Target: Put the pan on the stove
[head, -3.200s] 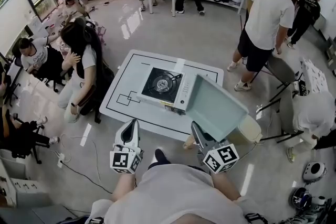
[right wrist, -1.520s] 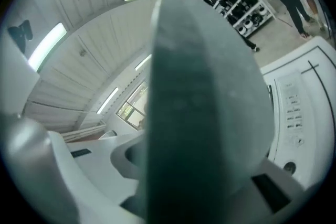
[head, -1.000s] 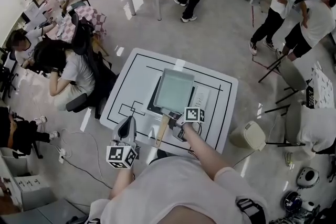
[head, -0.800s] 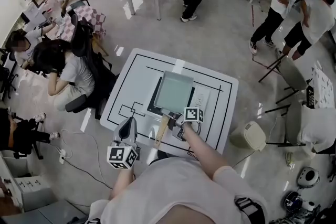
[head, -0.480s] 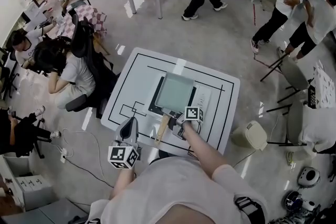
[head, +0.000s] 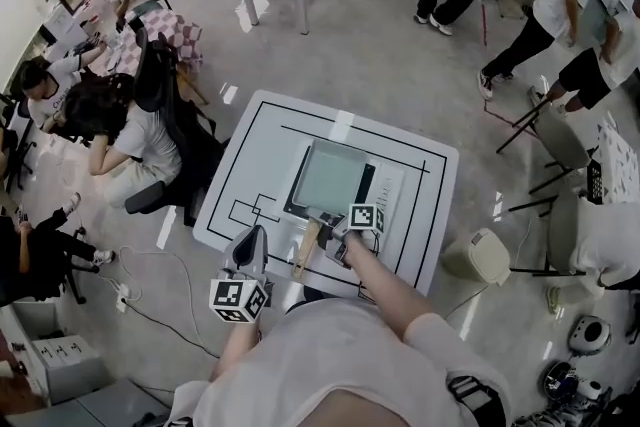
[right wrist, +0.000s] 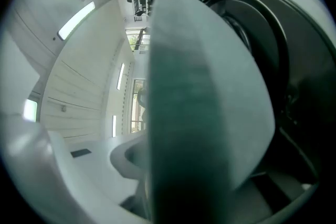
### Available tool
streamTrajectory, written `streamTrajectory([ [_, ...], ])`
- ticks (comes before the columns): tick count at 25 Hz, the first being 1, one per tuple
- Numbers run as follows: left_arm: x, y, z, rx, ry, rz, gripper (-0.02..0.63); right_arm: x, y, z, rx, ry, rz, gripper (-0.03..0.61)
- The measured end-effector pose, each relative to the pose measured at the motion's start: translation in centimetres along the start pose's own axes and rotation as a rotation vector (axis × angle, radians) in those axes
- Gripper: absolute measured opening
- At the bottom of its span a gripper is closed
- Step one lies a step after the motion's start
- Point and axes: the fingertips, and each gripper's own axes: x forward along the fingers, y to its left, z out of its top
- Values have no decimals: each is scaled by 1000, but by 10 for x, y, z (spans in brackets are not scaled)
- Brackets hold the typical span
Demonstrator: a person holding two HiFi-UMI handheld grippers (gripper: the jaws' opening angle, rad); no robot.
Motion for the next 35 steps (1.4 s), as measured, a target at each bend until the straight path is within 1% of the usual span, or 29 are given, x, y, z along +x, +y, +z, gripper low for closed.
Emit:
streamTrajectory([
  [6, 3, -4, 1, -5, -3, -14, 11, -2, 4, 1, 18, -37, -55, 132],
  [8, 3, -4, 2, -3, -4, -19, 11, -2, 5, -2, 30, -43, -67, 178],
  [10, 3, -3, 2, -1, -7, -21, 11, -6, 6, -5, 38, -53, -85, 192],
  [14, 2, -4, 3, -1, -13, -24, 11, -24, 4, -8, -1, -80, -137, 198],
  [18, 2, -4, 3, 3, -14, -26, 11, -52, 18, -15, -61, -101, -166, 199],
  [21, 2, -5, 3, 6, -15, -29, 11, -83, 30, -14, -168, -135, -228, 199],
  [23, 3, -8, 5, 11, -18, -34, 11, -105, 40, -9, -252, -182, -270, 198],
  [24, 4, -9, 6, 14, -20, -36, 11, -116, 45, -6, -296, -213, -294, 185],
  [26, 4, -11, 8, 20, -25, -40, 11, -137, 59, 1, -397, -277, -343, 106],
  [27, 4, -13, 9, 23, -28, -42, 11, -145, 69, 4, -457, -305, -356, 74],
  [29, 5, -16, 11, 26, -34, -45, 11, -157, 96, 8, -593, -352, -354, 20],
  [31, 6, -19, 13, 30, -40, -49, 11, -164, 122, 13, -731, -384, -349, 9],
  [35, 7, -24, 16, 40, -50, -54, 11, -172, 167, 19, -1001, -419, -387, 8],
])
